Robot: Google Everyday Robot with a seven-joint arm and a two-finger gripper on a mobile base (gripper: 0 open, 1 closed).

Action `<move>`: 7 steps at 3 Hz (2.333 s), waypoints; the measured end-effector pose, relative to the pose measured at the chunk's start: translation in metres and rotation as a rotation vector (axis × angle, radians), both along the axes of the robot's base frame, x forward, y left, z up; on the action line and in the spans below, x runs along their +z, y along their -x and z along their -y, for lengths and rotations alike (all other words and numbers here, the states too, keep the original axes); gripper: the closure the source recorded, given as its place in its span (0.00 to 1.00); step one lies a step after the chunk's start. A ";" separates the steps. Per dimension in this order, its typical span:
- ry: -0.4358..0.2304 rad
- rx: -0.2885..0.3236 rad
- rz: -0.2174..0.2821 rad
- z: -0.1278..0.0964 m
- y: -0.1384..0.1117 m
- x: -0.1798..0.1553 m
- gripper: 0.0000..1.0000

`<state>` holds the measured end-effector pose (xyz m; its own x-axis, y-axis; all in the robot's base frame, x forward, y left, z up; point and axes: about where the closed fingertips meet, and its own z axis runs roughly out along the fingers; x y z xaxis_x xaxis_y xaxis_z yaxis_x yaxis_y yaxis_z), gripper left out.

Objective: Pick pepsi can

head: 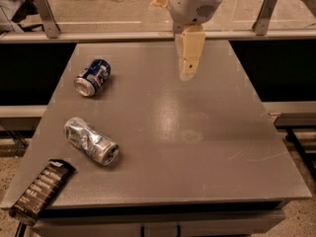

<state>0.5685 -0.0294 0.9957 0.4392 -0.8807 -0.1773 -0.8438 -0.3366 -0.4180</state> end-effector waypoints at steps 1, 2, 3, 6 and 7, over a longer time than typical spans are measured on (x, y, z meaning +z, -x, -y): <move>0.044 0.131 -0.007 -0.027 -0.010 -0.011 0.00; 0.118 0.379 0.010 -0.080 -0.036 -0.032 0.00; 0.181 0.575 0.050 -0.127 -0.050 -0.055 0.00; 0.369 0.817 0.142 -0.209 -0.068 -0.135 0.00; 0.410 0.837 0.121 -0.219 -0.077 -0.155 0.18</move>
Offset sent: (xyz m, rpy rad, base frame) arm 0.0658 0.1357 -0.0562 -0.2260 -0.0273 0.7108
